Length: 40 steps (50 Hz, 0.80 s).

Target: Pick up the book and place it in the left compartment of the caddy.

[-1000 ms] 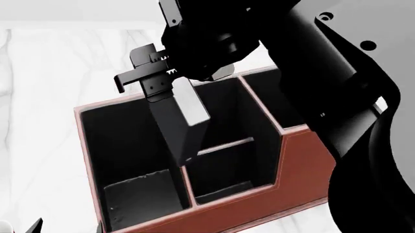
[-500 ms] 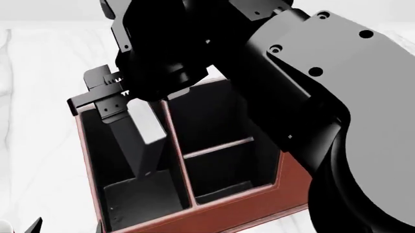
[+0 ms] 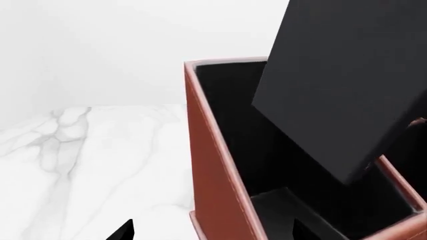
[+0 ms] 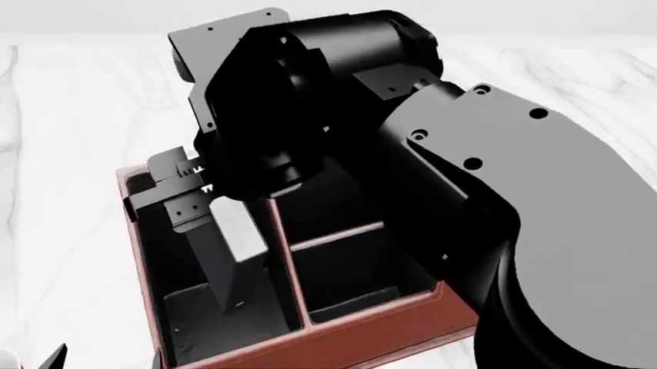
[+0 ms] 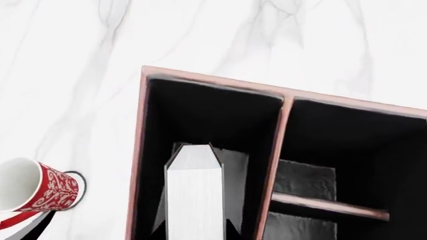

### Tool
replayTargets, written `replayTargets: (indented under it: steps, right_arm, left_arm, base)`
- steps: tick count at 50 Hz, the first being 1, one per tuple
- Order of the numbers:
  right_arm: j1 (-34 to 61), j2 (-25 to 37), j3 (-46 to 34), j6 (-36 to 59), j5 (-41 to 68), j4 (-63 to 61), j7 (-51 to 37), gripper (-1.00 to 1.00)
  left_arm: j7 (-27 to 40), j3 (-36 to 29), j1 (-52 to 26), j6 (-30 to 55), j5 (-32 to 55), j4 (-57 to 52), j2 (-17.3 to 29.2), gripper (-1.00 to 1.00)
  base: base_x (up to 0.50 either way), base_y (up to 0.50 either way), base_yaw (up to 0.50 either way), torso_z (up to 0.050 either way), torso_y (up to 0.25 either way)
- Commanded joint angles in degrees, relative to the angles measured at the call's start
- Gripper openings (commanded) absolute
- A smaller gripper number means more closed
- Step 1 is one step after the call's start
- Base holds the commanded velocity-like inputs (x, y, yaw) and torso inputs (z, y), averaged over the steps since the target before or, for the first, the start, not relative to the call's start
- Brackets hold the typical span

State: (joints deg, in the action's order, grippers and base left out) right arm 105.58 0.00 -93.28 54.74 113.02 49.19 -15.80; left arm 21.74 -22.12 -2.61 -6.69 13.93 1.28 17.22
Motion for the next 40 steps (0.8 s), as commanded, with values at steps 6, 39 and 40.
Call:
replayTargets:
  steps: [6,39,40]
  right_arm:
    - [-4.47,0.00,1.64,-1.92,-4.69,0.21,2.23,-1.00]
    - [-10.07,0.00,2.78,-3.32,-16.47,-5.33,4.35,-1.00]
    - [-10.06,0.00,2.80,-3.57,-16.46,-5.18,4.50,-1.00]
  left_arm:
    - [0.11,-0.33,0.02,-0.12,0.06,-0.12,0.23,1.00]
    - [0.47,-0.83,0.03,-0.41,0.15,-0.24,0.59,1.00]
    - [0.47,-0.85,-0.01,-0.42,0.17,-0.19,0.58,1.00]
  base:
    - [0.00,0.00,0.00,0.000,0.000]
    - [0.00,0.00,0.00,0.000,0.001]
    - [0.00,0.00,0.00,0.000,0.000]
